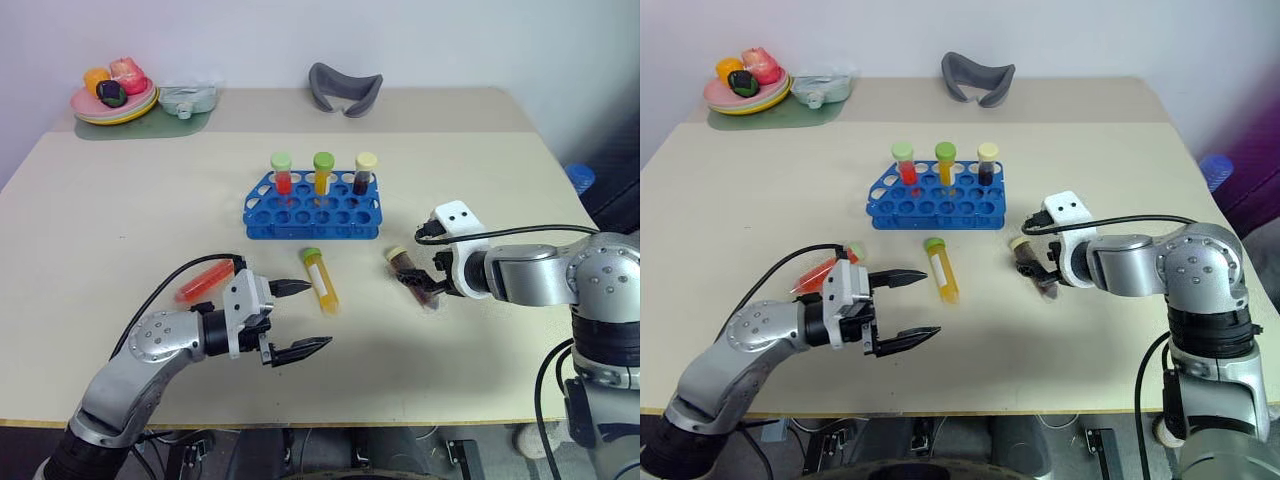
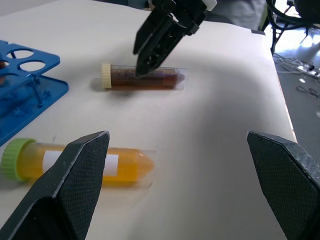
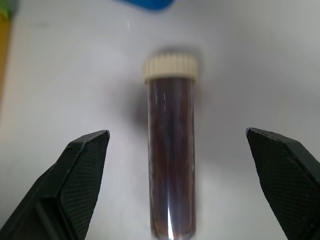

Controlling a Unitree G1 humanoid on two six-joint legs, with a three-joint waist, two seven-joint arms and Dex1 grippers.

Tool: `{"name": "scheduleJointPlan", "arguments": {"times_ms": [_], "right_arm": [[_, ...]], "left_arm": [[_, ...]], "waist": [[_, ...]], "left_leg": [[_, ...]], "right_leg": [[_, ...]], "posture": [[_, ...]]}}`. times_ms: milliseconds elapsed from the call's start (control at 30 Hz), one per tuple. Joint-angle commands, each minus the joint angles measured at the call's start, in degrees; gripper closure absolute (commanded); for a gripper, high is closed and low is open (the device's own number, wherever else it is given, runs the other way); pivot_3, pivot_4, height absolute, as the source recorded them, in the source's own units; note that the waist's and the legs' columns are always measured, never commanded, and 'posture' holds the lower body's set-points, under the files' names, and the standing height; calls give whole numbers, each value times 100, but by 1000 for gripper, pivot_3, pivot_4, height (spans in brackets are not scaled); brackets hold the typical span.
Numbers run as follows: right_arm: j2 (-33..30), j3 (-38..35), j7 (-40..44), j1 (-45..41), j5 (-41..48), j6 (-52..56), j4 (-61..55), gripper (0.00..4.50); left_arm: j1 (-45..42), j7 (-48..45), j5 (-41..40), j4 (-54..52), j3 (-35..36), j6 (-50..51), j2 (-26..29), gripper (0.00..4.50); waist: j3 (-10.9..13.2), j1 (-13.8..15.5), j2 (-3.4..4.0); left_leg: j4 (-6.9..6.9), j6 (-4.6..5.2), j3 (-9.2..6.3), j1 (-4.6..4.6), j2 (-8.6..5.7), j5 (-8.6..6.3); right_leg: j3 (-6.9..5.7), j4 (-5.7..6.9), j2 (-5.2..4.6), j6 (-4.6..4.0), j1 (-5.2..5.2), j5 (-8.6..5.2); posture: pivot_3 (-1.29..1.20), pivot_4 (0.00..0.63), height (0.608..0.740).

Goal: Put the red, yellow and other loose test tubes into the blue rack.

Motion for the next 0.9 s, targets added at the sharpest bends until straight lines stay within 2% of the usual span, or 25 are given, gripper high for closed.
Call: {"name": "scheduleJointPlan", "arguments": {"times_ms": [33, 433, 900], "right_arm": [[-73, 239, -450, -362, 657, 38, 359, 44], [30, 1360, -1031, -1085, 940, 38, 1652, 44], [135, 1853, -1030, -1332, 489, 38, 1987, 44]], "left_arm": [[36, -46, 71, 4, -42, -247, -61, 0], [95, -76, 139, 126, -108, -483, -150, 0], [170, -78, 153, 156, -104, -614, -146, 0]], "waist": [[0, -12, 0], [0, -1, 0], [-9, -24, -11]], "left_leg": [[0, 0, 0, 0, 2, 0], [3, 1, -1, -20, 6, 0], [3, 1, -2, -11, 9, 0]], "right_leg": [[1, 0, 2, 0, -1, 0], [2, 0, 3, 0, -19, 0], [2, 0, 3, -1, -9, 1]], "posture": [[0, 150, 735], [0, 150, 735], [0, 150, 735]]}}
